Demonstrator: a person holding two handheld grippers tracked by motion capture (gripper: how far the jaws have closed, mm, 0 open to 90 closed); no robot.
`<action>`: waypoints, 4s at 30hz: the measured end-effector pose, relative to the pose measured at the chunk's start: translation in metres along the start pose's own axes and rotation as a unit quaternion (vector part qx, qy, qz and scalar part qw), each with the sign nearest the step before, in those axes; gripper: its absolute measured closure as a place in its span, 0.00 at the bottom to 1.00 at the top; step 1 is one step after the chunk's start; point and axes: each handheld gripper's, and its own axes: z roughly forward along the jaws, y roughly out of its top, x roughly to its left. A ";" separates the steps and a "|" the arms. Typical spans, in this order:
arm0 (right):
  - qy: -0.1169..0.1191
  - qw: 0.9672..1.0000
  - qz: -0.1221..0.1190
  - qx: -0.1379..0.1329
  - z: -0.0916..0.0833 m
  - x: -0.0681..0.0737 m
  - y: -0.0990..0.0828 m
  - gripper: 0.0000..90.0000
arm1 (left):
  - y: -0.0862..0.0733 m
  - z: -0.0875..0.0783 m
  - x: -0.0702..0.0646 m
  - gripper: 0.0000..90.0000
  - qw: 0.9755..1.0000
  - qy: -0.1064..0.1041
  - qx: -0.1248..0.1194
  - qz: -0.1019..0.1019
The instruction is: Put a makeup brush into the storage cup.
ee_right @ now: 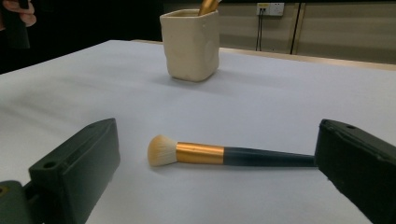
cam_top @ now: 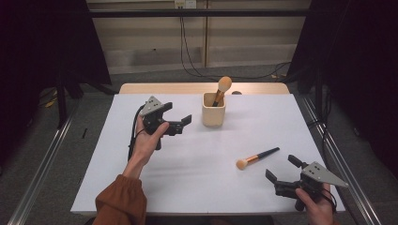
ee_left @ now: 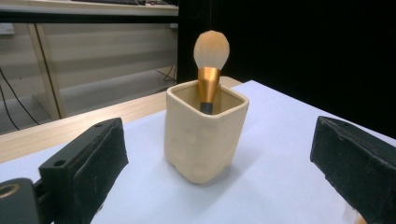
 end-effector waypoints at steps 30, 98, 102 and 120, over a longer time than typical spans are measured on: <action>-0.004 1.000 0.000 -0.001 0.000 0.000 0.001 0.00 | -0.043 -0.088 -0.004 0.03 0.999 0.046 0.010 0.015; 0.030 0.999 -0.034 -0.020 0.033 -0.010 0.024 0.00 | -0.090 -0.164 -0.025 0.05 0.995 0.093 0.038 0.012; 0.029 0.999 -0.037 -0.016 0.043 -0.013 0.033 0.00 | -0.090 -0.165 -0.025 0.05 0.995 0.093 0.037 0.012; 0.059 0.998 -0.024 0.014 0.084 -0.023 0.062 0.01 | -0.093 -0.170 -0.022 0.05 0.995 0.099 0.032 -0.001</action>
